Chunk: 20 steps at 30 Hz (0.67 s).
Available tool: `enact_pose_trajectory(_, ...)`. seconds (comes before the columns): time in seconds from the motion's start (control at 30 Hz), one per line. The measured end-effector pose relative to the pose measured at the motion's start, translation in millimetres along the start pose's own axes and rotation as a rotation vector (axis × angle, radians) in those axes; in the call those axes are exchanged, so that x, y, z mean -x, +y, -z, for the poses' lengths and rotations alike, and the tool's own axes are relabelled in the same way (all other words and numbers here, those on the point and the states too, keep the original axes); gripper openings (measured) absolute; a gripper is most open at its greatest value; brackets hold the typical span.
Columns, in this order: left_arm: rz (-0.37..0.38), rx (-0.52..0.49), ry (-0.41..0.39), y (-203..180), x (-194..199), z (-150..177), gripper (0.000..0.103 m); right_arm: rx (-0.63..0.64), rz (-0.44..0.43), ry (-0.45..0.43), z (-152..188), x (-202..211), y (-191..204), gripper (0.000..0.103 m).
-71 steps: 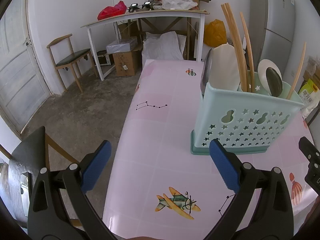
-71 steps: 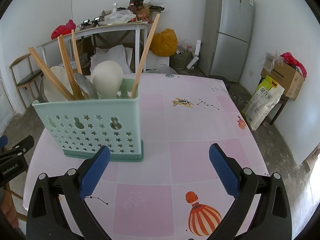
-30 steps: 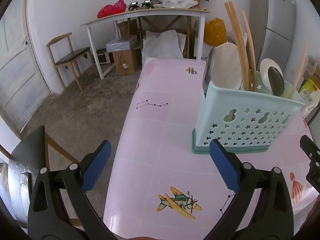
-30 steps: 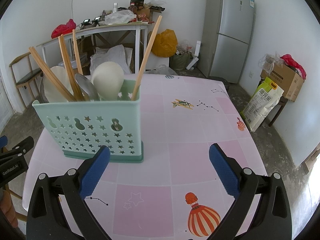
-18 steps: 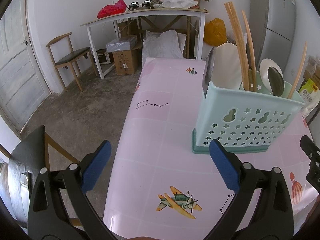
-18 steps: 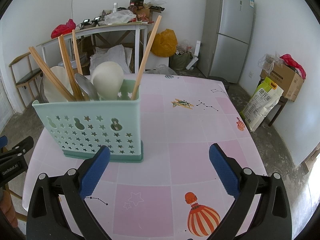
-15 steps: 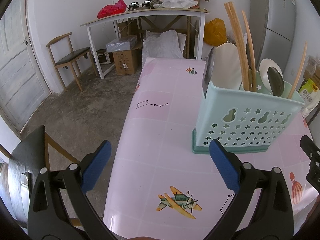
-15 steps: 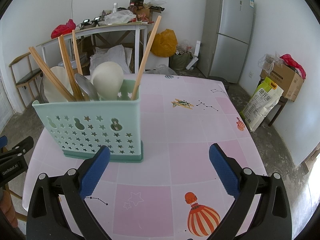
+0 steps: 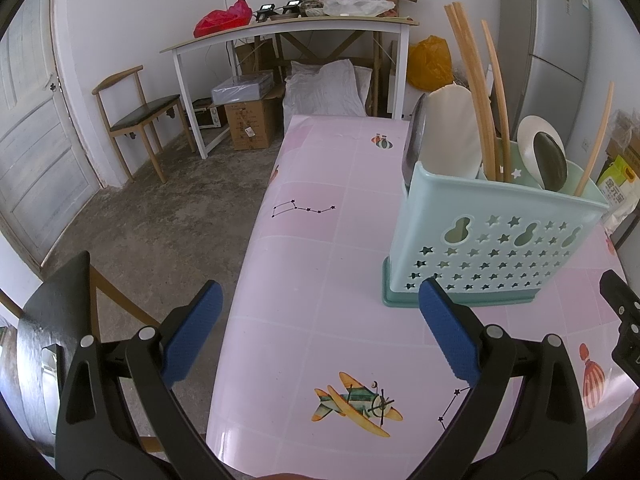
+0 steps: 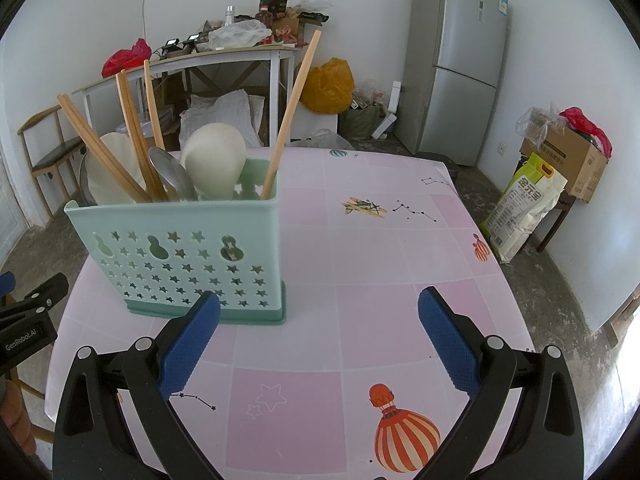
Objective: Organize utensils
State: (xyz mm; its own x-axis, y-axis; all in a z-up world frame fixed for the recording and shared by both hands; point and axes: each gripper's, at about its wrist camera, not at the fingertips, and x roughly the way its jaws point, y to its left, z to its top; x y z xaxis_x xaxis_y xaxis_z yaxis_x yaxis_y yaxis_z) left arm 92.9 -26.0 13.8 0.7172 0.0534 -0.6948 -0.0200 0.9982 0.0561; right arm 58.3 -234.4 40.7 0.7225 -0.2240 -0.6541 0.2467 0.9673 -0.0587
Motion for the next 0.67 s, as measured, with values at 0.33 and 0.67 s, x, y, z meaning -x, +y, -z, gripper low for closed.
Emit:
enact_pose_trajectory(0.33,0.000,0.000,0.001,-0.6,0.6,-0.3,0.095,0.001,0.000,0.000,0.1,-0.4,0.4,0.096)
enact_pose_trajectory(0.67,0.005,-0.002,0.006,-0.6,0.3,2.9,0.095,0.000,0.000,0.000,0.5,-0.2,0.4,0.096)
